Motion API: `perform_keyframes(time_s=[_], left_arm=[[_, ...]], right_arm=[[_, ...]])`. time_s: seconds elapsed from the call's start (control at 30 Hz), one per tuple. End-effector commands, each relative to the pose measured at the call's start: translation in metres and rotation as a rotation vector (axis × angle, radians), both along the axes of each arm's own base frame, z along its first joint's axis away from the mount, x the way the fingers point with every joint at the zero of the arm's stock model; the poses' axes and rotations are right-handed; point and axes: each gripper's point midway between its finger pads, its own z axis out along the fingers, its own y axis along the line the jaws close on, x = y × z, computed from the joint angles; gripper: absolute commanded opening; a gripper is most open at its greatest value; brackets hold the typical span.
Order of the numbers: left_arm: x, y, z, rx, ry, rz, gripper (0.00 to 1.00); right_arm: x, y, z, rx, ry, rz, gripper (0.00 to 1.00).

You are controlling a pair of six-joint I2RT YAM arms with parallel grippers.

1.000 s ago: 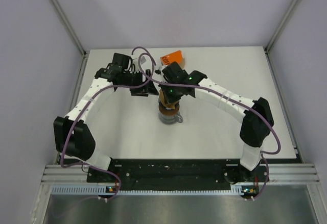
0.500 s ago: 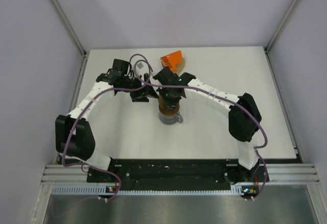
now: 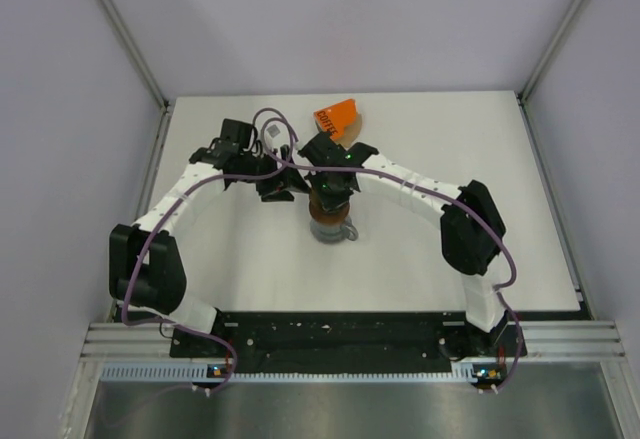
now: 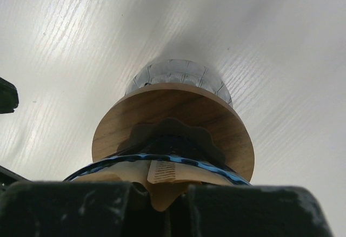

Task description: Place the coffee filter in the dripper

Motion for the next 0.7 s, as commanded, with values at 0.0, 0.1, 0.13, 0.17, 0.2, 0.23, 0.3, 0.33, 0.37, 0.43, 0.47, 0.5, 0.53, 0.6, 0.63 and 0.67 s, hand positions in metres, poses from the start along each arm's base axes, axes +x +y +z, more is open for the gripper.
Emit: perform_keyframes(time_s=[0.0, 0.1, 0.13, 0.17, 0.2, 0.23, 0.3, 0.33, 0.37, 0.43, 0.47, 0.5, 0.53, 0.6, 0.63, 0.67], left_arm=[[-0.002, -0.016, 0.012, -0.057, -0.077, -0.066, 0.67], [0.0, -0.016, 0.005, -0.044, -0.061, -0.06, 0.59], [0.001, -0.016, 0.002, -0.043, -0.054, -0.06, 0.56], [0.002, -0.017, 0.001, -0.041, -0.049, -0.06, 0.54], [0.002, -0.017, 0.001, -0.044, -0.043, -0.06, 0.53], [0.002, -0.018, 0.0, -0.045, -0.037, -0.06, 0.52], [0.003, -0.019, 0.0, -0.044, -0.04, -0.063, 0.49], [0.003, -0.019, 0.0, -0.043, -0.043, -0.065, 0.48], [0.002, -0.019, 0.0, -0.041, -0.043, -0.067, 0.47], [0.002, -0.019, 0.0, -0.038, -0.043, -0.067, 0.44], [0.002, -0.02, 0.0, -0.037, -0.045, -0.068, 0.42], [0.002, -0.02, 0.0, -0.035, -0.047, -0.068, 0.41], [0.002, -0.019, 0.001, -0.035, -0.053, -0.069, 0.4], [0.002, -0.019, 0.003, -0.028, -0.065, -0.072, 0.4], [0.002, -0.019, 0.003, -0.025, -0.068, -0.072, 0.4], [0.002, -0.018, 0.003, -0.021, -0.07, -0.07, 0.4]], right_arm=[[-0.016, 0.002, -0.045, -0.071, 0.091, 0.026, 0.0], [-0.016, 0.003, -0.041, -0.062, 0.088, 0.026, 0.0], [-0.015, 0.003, -0.038, -0.058, 0.081, 0.025, 0.0], [-0.014, 0.003, -0.035, -0.052, 0.075, 0.023, 0.0], [-0.014, 0.003, -0.032, -0.049, 0.069, 0.022, 0.0], [-0.013, 0.003, -0.028, -0.043, 0.062, 0.021, 0.0], [-0.013, 0.004, -0.019, -0.028, 0.048, 0.024, 0.0], [-0.013, 0.005, -0.014, -0.017, 0.044, 0.028, 0.0], [-0.013, 0.007, -0.009, -0.003, 0.04, 0.031, 0.0], [-0.011, 0.011, 0.005, 0.029, 0.018, 0.039, 0.0], [-0.01, 0.013, 0.013, 0.043, 0.006, 0.046, 0.0], [-0.008, 0.015, 0.021, 0.061, -0.006, 0.05, 0.0], [-0.006, 0.017, 0.027, 0.073, -0.018, 0.053, 0.0], [-0.002, 0.02, 0.04, 0.098, -0.044, 0.058, 0.0], [-0.004, 0.024, 0.048, 0.135, -0.035, 0.072, 0.0], [-0.004, 0.025, 0.052, 0.155, -0.033, 0.074, 0.0]])
